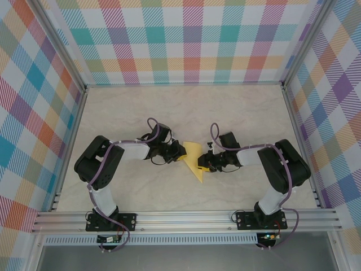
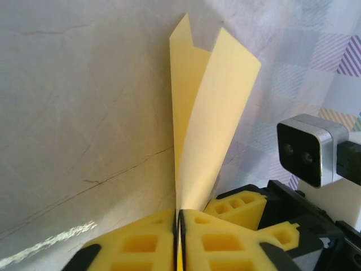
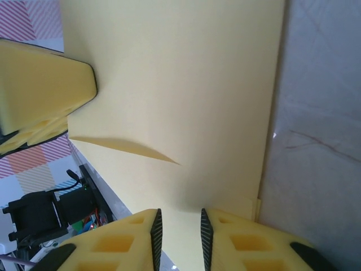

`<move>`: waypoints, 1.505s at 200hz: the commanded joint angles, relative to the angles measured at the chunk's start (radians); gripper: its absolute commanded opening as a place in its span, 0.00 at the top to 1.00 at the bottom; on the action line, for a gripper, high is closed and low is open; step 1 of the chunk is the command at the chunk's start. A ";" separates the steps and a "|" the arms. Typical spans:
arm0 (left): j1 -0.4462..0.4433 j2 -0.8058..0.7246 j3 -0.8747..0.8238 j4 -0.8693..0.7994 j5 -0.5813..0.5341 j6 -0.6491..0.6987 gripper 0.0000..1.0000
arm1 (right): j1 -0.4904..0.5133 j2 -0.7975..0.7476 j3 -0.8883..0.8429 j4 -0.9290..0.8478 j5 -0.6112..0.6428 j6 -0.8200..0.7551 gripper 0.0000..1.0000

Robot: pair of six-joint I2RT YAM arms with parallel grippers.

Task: Fold a paper plane with a square sheet of paper (pick it up from the middle)
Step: Fold the wing for the fifth time at the center of the table.

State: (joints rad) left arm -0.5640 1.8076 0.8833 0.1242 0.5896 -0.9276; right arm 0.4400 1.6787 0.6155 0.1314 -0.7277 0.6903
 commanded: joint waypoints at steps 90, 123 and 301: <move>0.016 -0.132 -0.055 -0.080 -0.146 -0.057 0.96 | 0.232 -0.375 -0.009 -0.174 0.585 -0.245 0.50; 0.016 -0.133 -0.060 -0.061 -0.139 -0.074 0.96 | 0.432 -0.352 -0.025 -0.082 0.854 -0.410 0.45; 0.016 -0.116 -0.046 -0.064 -0.126 -0.076 0.95 | 0.726 -0.058 0.029 0.009 1.381 -0.612 0.66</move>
State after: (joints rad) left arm -0.5640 1.6970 0.8364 0.0578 0.4587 -1.0027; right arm 1.1606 1.6138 0.6350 0.1139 0.6128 0.0666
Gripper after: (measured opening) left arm 0.048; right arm 0.364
